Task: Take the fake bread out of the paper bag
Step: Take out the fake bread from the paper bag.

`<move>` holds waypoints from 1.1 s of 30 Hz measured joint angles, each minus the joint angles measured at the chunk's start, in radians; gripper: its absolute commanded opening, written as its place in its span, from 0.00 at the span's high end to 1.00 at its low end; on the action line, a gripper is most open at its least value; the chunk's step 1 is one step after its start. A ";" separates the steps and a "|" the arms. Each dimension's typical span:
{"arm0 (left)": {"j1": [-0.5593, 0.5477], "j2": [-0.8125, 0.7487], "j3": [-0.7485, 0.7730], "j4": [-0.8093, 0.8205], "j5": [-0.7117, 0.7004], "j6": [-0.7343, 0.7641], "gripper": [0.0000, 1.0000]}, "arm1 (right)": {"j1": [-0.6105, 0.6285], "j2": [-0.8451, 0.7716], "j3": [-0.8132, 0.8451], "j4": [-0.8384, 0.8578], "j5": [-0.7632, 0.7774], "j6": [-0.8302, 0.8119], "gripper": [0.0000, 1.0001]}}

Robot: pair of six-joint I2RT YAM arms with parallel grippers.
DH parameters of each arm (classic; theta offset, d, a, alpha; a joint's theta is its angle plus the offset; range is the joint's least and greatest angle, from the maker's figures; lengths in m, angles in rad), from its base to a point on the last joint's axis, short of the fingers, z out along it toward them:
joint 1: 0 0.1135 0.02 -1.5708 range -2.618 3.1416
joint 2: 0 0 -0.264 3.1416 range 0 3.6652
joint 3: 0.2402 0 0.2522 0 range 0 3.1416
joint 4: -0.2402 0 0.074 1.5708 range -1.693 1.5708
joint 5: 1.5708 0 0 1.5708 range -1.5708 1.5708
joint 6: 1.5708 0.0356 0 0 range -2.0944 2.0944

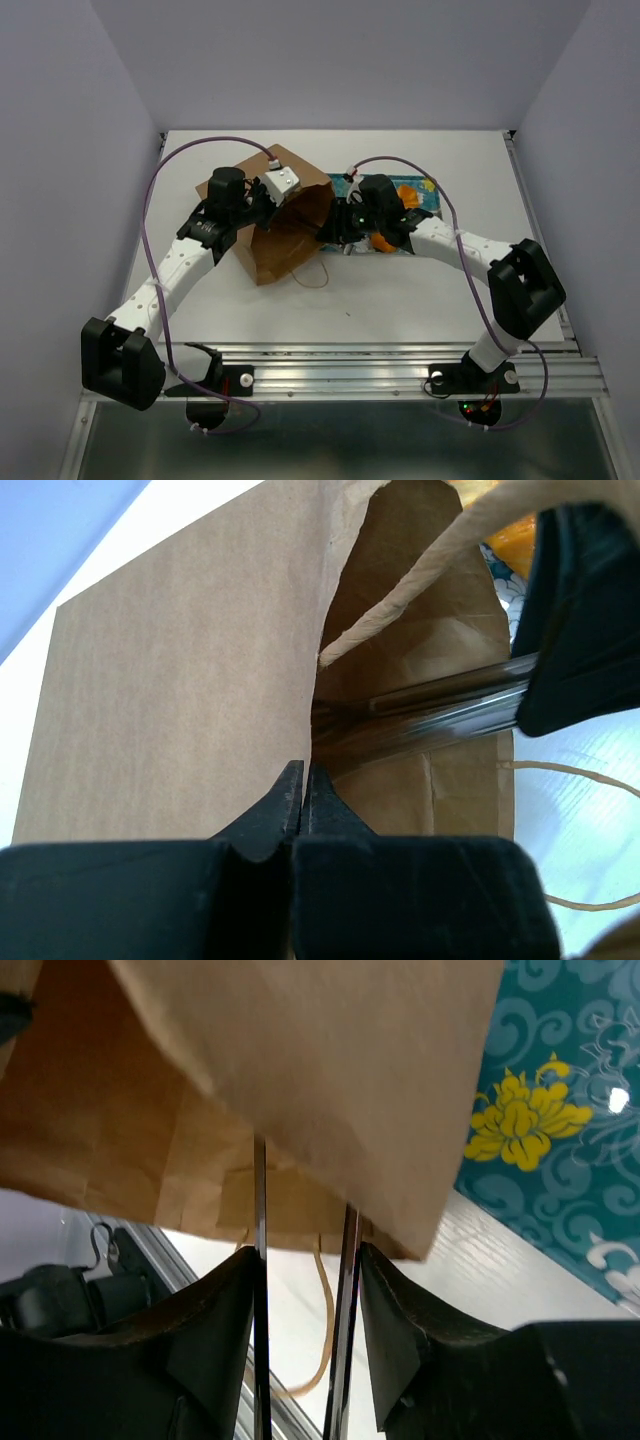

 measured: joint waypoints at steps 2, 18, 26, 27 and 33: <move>0.000 0.000 0.000 0.003 0.000 -0.008 1.00 | 0.010 0.036 0.017 0.031 0.016 0.029 0.51; 0.001 0.001 0.000 0.016 -0.019 -0.045 1.00 | 0.097 0.220 0.196 0.130 0.106 0.158 0.47; 0.005 0.002 -0.008 0.007 -0.027 -0.060 1.00 | 0.119 0.270 0.200 0.188 0.132 0.199 0.47; 0.005 0.003 -0.008 0.008 -0.029 -0.064 1.00 | 0.124 0.275 0.199 0.196 0.134 0.205 0.46; 0.006 0.018 -0.008 0.032 -0.055 -0.106 1.00 | 0.153 0.284 0.172 0.253 0.134 0.215 0.46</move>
